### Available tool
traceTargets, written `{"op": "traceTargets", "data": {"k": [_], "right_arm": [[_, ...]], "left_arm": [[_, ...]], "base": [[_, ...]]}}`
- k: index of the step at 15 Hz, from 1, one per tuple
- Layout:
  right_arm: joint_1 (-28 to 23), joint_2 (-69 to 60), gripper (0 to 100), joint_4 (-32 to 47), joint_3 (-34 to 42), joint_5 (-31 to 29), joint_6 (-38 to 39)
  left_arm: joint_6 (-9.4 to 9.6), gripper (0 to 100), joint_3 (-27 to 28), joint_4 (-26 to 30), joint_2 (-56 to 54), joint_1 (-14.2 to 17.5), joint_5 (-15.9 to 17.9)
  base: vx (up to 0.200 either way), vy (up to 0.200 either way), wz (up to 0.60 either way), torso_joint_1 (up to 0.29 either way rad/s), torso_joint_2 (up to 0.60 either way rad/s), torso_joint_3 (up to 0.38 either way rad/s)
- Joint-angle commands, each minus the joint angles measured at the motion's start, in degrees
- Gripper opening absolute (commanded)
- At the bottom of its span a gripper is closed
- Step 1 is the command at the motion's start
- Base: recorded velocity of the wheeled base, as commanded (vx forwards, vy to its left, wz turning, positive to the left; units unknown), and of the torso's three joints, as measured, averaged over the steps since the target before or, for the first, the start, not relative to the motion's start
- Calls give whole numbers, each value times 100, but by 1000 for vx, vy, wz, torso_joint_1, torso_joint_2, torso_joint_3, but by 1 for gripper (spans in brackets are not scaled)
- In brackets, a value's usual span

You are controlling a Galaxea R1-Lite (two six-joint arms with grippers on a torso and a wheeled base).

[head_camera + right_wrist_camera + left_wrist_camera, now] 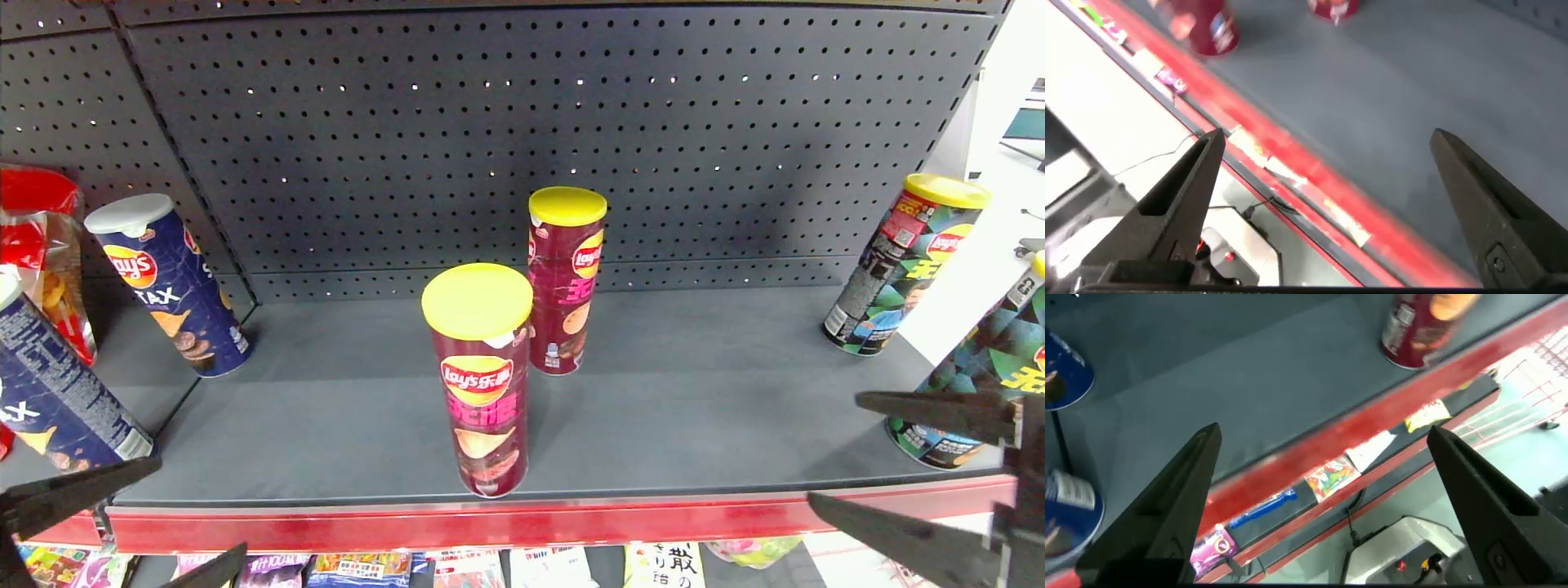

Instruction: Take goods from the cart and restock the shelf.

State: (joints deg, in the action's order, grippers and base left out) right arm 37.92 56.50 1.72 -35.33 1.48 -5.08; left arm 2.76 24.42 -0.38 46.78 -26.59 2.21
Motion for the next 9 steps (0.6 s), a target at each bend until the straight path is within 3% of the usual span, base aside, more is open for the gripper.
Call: {"op": "traceTargets", "data": {"k": [1, 5, 9], "right_arm": [[-92, -2451, 100, -5, 1371, -60, 25], [-971, -3787, 100, 452, 1810, -367, 25], [-1964, -5009, 100, 1621, 1924, -358, 86]], "left_arm": [[-12, 100, 81, -577, 1281, 4, -98], [-337, 100, 221, -1175, 2371, -4, -599], [-363, 100, 406, -1483, 3057, -180, -625]], "base": [[0, 0, 0, 0, 0, 0], [0, 0, 0, 0, 0, 0], [0, 0, 0, 0, 0, 0]]}}
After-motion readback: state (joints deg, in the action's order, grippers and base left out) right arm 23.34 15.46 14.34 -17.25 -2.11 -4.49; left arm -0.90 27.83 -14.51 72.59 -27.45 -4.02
